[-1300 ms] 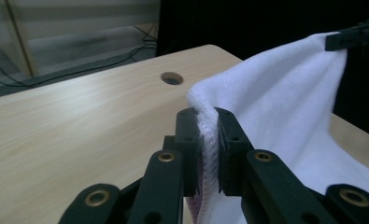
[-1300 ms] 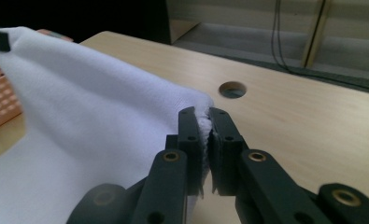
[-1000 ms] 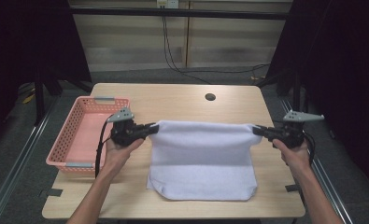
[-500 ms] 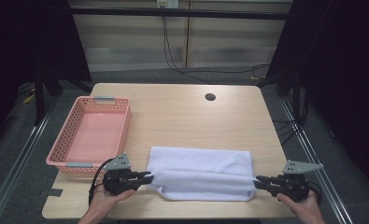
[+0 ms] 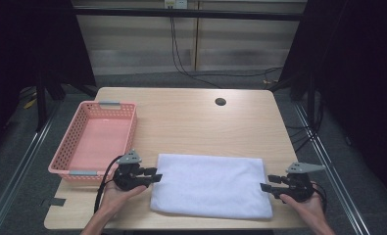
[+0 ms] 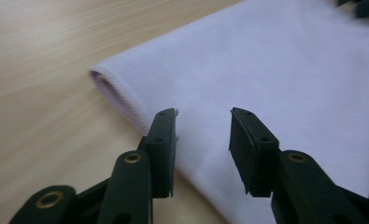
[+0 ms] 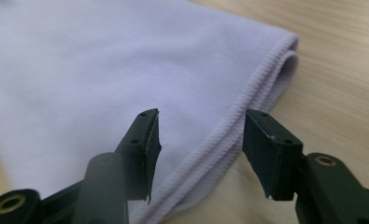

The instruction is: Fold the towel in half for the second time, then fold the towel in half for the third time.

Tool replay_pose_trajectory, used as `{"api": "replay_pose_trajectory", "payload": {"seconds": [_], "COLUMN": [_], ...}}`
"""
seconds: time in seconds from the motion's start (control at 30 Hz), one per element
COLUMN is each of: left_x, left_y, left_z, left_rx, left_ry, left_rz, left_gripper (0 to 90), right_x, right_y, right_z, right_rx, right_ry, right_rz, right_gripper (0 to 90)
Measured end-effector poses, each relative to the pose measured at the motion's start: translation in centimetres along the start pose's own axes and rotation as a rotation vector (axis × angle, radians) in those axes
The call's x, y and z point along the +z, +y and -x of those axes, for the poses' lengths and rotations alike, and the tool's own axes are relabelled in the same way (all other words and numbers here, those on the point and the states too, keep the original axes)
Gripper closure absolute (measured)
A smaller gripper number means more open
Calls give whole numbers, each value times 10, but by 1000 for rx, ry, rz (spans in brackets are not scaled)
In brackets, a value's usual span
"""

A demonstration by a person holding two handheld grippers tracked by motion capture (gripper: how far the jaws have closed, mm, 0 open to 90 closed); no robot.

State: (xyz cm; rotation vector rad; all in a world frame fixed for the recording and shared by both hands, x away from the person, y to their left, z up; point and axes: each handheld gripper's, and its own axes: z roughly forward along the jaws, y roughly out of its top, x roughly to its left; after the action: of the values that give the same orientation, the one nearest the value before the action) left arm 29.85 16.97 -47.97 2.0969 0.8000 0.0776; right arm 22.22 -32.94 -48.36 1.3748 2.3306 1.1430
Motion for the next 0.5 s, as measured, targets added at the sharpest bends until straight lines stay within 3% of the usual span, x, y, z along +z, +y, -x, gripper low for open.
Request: {"api": "replay_pose_trajectory", "payload": {"seconds": [0.07, 0.13, 0.23, 0.37, 0.5], "left_x": [2, 5, 11, 21, 27], "left_y": [3, 3, 0, -1, 0], "left_z": [2, 10, 11, 12, 12], "left_rx": [-13, 24, 8, 25, 23], "left_ry": [-1, 30, -4, 1, -10], "left_rz": [-9, -34, -67, -113, -98], "left_gripper": [617, 627, 589, 589, 595], "right_x": [7, 11, 16, 17, 19], "right_y": [1, 1, -1, -1, 3], "right_z": [2, 3, 1, 1, 9], "right_rx": [-18, -10, -32, -33, -35], "right_ry": [-29, -46, -69, -64, -58], "right_rz": [-21, -35, -64, -74, -69], "right_gripper": [441, 422, 404, 516, 630]}}
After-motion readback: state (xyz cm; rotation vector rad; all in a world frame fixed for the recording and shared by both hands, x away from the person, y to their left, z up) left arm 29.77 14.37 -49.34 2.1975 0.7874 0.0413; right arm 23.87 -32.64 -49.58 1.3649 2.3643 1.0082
